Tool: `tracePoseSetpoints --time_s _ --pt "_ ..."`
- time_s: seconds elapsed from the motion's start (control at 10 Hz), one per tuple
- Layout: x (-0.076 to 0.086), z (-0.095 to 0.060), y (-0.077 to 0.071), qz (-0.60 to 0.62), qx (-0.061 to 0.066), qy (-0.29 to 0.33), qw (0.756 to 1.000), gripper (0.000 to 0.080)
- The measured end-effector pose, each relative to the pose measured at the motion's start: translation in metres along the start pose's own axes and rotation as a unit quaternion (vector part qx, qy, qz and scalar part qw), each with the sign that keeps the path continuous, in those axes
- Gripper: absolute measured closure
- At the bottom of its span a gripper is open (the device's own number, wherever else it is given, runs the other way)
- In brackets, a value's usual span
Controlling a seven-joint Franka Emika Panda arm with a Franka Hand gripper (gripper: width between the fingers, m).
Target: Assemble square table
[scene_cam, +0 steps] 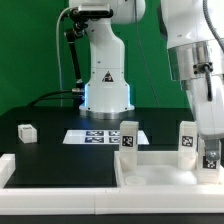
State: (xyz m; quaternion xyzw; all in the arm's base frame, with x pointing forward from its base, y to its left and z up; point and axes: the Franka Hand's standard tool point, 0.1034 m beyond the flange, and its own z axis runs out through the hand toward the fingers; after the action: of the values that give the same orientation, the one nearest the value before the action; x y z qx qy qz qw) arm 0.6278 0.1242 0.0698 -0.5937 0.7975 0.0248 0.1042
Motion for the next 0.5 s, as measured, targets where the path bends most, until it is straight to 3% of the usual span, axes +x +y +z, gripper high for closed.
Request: tracePoseSetpoints --time_s 0.2,0.3,0.4,0.5 --pt "0.0001 0.001 -0.0003 -0.049 0.004 0.003 0.999 0.05" --pt "-0.0035 0.0024 0.0001 -0.151 0.019 0.013 0.988 0.0286" --pt "-0.0052 0.0026 0.0019 -0.27 0.017 0.021 0.962 0.0189" --pt "-0.0051 0.0026 0.004 -0.342 0.013 0.028 0.939 0.0189"
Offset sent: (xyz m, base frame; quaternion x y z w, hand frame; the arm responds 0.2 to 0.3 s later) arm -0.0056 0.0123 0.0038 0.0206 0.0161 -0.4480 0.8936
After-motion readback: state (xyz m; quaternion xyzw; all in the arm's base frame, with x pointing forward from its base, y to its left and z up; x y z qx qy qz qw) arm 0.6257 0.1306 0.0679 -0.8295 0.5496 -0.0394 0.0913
